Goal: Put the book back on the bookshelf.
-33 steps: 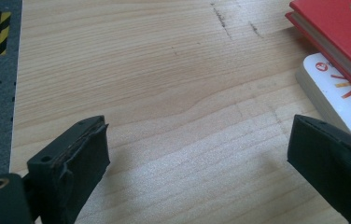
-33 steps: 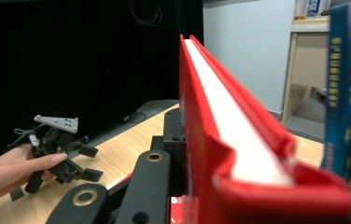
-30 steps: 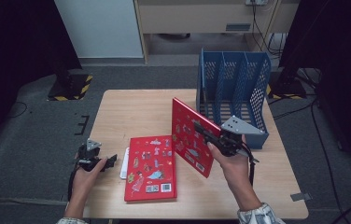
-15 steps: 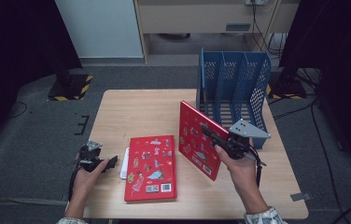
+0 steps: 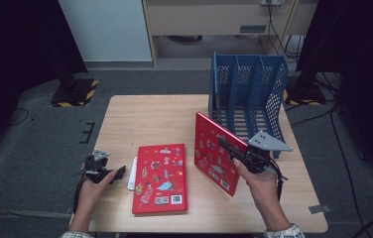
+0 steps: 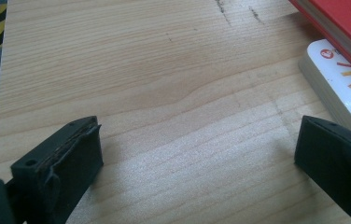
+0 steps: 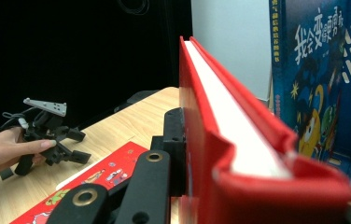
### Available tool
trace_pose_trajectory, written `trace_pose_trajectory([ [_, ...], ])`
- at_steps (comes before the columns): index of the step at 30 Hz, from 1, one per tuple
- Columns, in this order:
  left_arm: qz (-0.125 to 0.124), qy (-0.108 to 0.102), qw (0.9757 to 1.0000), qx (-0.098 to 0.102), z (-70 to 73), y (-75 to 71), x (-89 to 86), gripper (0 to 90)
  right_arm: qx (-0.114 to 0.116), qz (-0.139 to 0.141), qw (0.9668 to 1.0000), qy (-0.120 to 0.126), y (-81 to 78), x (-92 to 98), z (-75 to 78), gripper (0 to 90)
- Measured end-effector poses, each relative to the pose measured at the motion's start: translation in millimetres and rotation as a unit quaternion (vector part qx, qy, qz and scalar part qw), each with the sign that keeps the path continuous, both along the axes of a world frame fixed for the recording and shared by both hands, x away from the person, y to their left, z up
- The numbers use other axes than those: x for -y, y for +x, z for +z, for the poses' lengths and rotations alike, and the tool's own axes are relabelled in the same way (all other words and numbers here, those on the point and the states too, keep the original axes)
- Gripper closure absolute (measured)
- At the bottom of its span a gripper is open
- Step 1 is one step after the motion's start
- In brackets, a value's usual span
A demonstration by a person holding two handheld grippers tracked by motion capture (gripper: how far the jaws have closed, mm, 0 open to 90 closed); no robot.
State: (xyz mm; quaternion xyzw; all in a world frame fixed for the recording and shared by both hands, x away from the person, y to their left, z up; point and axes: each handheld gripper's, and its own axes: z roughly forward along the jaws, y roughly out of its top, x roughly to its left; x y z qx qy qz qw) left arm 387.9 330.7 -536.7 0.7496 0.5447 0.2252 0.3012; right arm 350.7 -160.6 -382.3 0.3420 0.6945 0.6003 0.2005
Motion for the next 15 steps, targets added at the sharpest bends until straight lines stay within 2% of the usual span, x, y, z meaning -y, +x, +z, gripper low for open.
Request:
trace_pose_trajectory([
  [9, 0.002, 0.000, 1.0000, 0.000, 0.0, -0.3, 0.4, 0.0, -0.004, -0.005, 1.0000, 0.000, -5.5, 9.9, -1.4, 79.9],
  [15, 0.004, 0.001, 1.0000, 0.000, 0.0, -0.5, 0.6, 0.0, -0.006, -0.008, 0.9999, 0.004, -12.9, 20.6, 5.3, 79.9],
])
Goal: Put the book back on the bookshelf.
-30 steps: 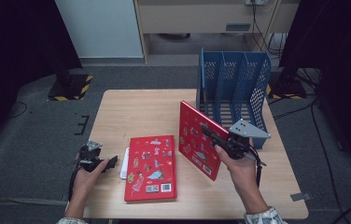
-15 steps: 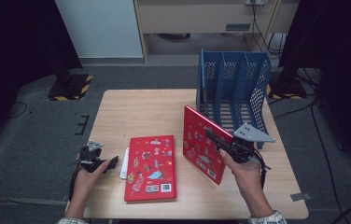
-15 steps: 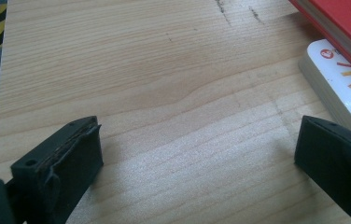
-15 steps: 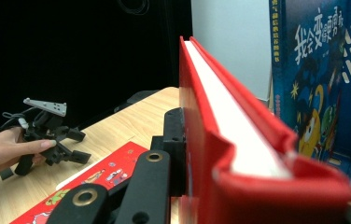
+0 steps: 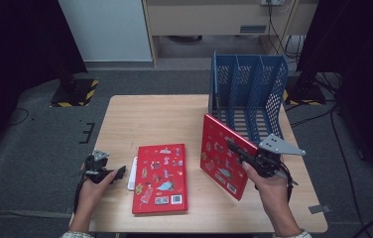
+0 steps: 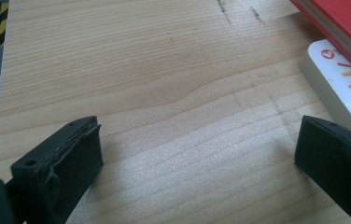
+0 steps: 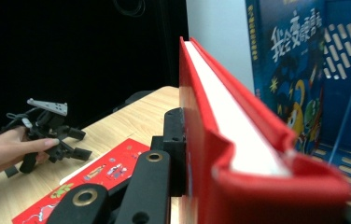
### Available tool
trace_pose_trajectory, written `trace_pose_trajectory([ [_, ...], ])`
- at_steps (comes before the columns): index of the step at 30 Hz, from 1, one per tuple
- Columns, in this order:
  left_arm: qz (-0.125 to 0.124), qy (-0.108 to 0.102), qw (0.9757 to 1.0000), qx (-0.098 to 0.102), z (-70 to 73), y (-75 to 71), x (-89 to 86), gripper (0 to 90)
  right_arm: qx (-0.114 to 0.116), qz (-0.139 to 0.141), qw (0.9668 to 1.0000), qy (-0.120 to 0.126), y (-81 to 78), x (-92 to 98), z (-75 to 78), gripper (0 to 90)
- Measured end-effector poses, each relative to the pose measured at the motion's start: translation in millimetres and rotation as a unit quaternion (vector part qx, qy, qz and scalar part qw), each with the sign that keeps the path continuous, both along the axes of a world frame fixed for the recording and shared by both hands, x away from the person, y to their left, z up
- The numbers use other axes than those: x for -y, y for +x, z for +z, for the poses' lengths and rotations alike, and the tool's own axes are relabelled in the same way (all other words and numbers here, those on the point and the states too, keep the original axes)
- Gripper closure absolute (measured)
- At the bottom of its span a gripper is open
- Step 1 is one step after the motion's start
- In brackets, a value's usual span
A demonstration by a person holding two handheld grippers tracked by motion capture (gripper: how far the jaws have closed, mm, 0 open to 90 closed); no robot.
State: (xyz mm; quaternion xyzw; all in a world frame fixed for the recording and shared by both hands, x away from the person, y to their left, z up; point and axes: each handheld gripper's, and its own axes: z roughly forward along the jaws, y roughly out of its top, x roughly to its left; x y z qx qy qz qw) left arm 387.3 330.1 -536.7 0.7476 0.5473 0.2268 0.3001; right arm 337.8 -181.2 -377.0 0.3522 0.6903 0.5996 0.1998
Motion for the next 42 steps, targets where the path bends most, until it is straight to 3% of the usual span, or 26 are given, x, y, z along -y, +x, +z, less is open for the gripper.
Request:
trace_pose_trajectory([
  [7, 0.001, 0.000, 1.0000, 0.000, 0.0, -0.1, 0.2, 0.0, 0.005, -0.005, 1.0000, 0.007, -8.0, 11.9, 20.2, 79.9],
  [20, 0.002, 0.000, 1.0000, 0.000, 0.0, -0.2, 0.3, 0.0, 0.005, -0.028, 0.9993, 0.027, -0.2, 28.3, 61.4, 79.9],
  [35, 0.003, 0.000, 1.0000, 0.000, -0.1, -0.2, 0.6, 0.0, 0.016, -0.064, 0.9974, 0.027, 21.0, 41.1, 94.2, 79.9],
  [42, 0.003, -0.001, 1.0000, 0.000, -0.1, -0.1, 0.7, 0.0, 0.017, -0.089, 0.9958, 0.011, 33.0, 42.9, 101.5, 79.9],
])
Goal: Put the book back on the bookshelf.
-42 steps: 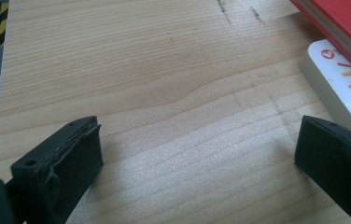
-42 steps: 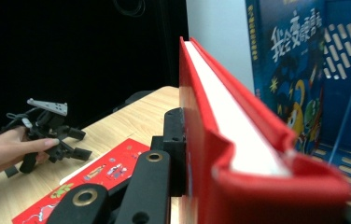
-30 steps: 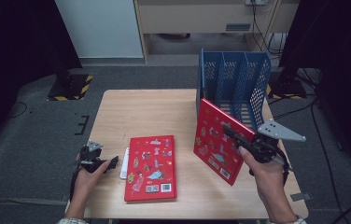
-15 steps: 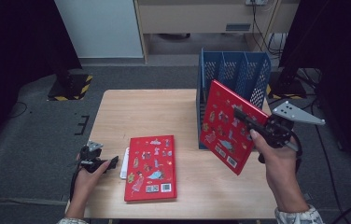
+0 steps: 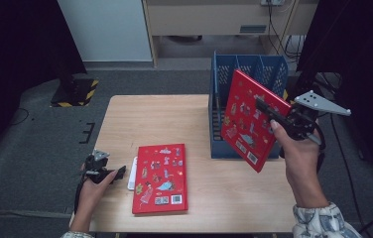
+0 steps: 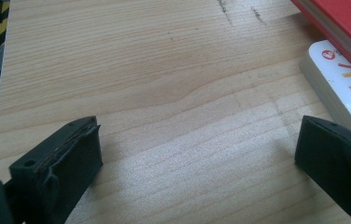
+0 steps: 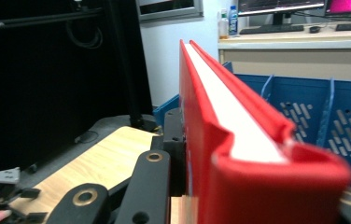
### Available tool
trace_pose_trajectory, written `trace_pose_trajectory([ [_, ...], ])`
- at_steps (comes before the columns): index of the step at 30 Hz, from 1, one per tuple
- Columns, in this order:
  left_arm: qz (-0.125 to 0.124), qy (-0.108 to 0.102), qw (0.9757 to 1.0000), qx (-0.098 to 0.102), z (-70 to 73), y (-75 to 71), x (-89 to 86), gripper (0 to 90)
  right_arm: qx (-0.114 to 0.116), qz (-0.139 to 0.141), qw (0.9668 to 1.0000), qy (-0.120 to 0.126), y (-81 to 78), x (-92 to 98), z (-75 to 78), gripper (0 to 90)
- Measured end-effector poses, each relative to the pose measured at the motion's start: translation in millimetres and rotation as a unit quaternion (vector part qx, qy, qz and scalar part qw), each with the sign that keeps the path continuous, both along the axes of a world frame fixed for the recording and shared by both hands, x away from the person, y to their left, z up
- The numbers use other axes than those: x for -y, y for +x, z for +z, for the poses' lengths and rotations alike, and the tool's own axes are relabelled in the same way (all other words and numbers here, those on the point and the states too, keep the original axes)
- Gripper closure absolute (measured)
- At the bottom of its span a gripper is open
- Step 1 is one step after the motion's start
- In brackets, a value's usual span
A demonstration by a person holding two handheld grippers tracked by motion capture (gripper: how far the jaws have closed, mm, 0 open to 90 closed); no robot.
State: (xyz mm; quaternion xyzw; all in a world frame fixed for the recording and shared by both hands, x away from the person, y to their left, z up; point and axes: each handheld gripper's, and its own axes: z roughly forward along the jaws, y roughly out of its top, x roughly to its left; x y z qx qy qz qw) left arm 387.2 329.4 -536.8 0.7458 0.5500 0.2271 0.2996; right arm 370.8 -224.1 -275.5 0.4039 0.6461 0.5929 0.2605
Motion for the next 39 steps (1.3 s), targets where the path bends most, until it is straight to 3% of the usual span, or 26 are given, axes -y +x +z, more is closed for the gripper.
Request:
trace_pose_trajectory([
  [8, 0.001, -0.001, 1.0000, -0.001, 0.0, 0.3, 0.2, 0.0, 0.003, -0.032, 0.9992, -0.023, 16.0, -1.2, 1.6, 79.9],
  [26, 0.002, -0.002, 1.0000, -0.001, 0.0, 0.7, 0.5, 0.0, -0.002, -0.084, 0.9959, -0.034, 49.0, 3.0, -6.4, 79.9],
  [39, 0.002, -0.002, 1.0000, -0.001, -0.1, 1.6, 1.0, 0.0, -0.006, -0.100, 0.9943, -0.037, 62.8, 3.6, -9.6, 79.9],
])
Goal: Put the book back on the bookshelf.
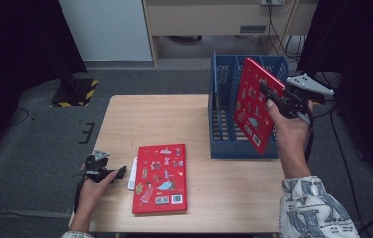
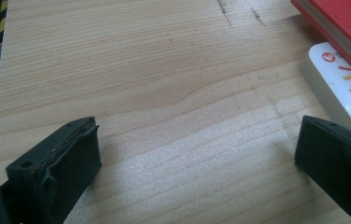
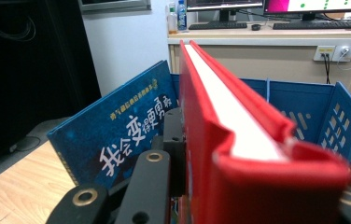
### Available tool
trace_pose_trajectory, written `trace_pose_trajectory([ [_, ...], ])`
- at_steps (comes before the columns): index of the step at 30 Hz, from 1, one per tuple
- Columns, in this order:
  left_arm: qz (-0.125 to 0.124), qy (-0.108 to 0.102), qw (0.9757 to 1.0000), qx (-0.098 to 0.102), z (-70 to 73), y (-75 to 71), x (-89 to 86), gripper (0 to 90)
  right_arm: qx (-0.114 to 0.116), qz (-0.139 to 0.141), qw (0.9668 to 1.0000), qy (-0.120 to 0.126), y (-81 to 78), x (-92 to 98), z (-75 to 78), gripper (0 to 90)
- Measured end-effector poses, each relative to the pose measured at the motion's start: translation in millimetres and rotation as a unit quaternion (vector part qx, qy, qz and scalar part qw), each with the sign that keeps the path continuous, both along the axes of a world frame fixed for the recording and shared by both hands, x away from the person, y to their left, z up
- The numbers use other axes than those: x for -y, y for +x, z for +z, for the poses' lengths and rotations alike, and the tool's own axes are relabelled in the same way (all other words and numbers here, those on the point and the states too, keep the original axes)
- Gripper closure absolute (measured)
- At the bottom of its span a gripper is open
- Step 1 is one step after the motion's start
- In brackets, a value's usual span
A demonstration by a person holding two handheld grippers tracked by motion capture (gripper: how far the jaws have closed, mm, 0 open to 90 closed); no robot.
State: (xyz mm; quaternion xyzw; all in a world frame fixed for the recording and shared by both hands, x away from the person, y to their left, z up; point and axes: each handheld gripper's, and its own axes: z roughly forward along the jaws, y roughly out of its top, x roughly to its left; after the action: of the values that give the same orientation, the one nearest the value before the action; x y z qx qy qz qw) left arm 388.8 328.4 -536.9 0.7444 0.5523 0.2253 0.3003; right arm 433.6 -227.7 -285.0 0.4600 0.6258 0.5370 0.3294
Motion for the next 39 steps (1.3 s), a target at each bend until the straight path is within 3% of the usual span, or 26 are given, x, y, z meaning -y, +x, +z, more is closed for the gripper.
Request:
trace_pose_trajectory([
  [10, -0.001, 0.000, 1.0000, 0.000, 0.0, 0.3, 0.1, 0.0, 0.002, -0.013, 0.9999, 0.007, 11.2, 1.4, -2.4, 79.9],
  [20, 0.000, 0.001, 1.0000, 0.000, 0.0, 0.7, 0.6, 0.0, 0.005, -0.025, 0.9997, 0.000, 23.4, 1.2, -9.0, 79.9],
  [32, 0.000, 0.001, 1.0000, 0.000, 0.0, 0.8, 0.9, 0.0, 0.006, -0.044, 0.9990, -0.002, 45.9, -4.3, -13.0, 79.9],
  [39, 0.000, 0.001, 1.0000, 0.000, 0.0, 0.8, 1.0, 0.0, 0.007, -0.048, 0.9988, -0.006, 63.0, -8.6, -23.8, 79.9],
])
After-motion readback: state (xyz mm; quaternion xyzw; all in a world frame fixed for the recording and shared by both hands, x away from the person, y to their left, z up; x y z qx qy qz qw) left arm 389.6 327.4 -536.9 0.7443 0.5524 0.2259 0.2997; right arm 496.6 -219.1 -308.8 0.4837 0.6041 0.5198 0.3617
